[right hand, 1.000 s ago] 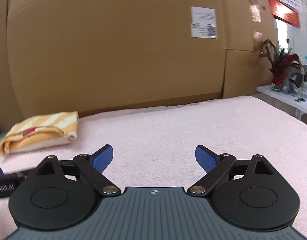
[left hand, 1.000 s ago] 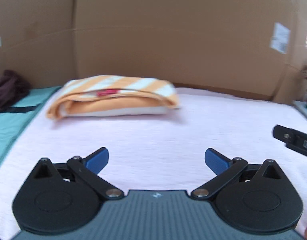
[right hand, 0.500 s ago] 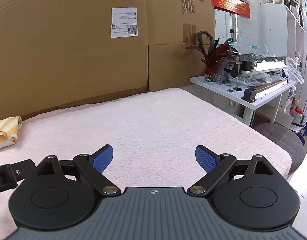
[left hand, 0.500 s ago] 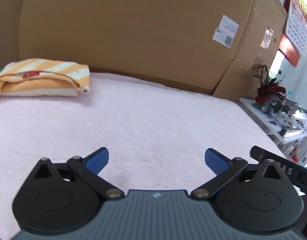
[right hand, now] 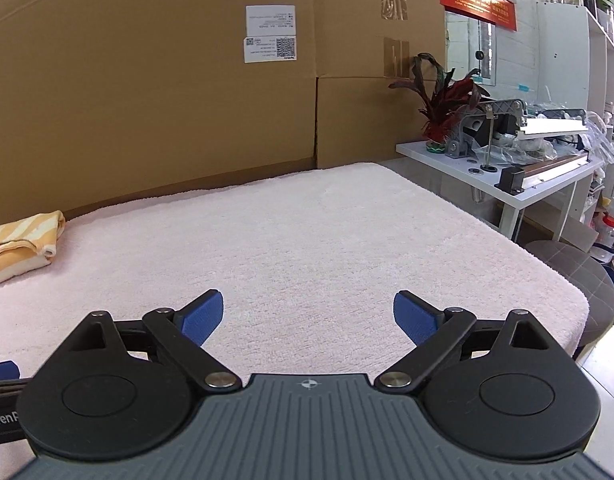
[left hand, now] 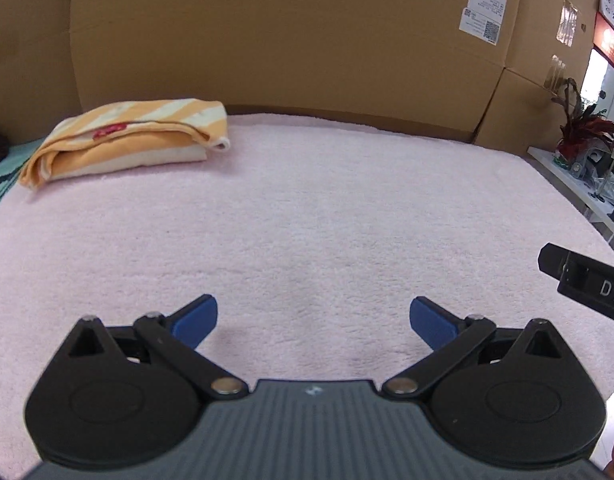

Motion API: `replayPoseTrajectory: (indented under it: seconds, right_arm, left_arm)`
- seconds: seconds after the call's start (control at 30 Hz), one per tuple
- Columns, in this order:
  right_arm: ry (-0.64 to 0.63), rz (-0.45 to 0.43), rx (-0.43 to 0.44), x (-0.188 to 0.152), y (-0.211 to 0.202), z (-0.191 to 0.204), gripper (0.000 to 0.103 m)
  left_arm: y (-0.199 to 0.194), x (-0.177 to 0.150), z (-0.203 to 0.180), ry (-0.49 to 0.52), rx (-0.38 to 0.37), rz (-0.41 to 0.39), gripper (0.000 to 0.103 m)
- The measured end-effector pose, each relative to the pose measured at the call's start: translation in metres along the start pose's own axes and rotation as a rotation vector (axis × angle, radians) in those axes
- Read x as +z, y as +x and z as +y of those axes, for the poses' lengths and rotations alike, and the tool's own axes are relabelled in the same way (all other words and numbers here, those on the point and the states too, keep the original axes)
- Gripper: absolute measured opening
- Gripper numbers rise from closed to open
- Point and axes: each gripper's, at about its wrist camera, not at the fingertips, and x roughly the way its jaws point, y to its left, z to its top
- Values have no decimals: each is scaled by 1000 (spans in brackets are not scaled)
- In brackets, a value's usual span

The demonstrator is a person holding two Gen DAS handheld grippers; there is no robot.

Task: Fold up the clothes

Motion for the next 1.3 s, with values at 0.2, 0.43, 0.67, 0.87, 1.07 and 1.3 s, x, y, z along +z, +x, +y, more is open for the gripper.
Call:
replayPoseTrajectory:
  seconds: [0.2, 0.43, 0.67, 0.87, 1.07, 1.3]
  right_arm:
    - [-49, 22, 63, -7, 0, 21, 95]
    - [-61, 37, 117, -10, -4, 33, 95]
    - [-90, 40, 149, -11, -6, 44, 95]
    - [-89, 53, 204, -13, -8, 55, 95]
    - [-116, 57, 243, -16, -11, 70, 95]
    - [-116, 76, 302, -15, -10, 85, 95]
  left_arm:
    - [-3, -3, 18, -15, 15, -17, 102]
    - [-3, -4, 33, -30, 16, -25, 102]
    - [-6, -5, 49, -57, 29, -25, 102]
    - [-14, -8, 67, -82, 65, -37, 102]
    - [-21, -11, 82, -117, 97, -45, 102]
    - [-27, -10, 103, -146, 143, -42, 102]
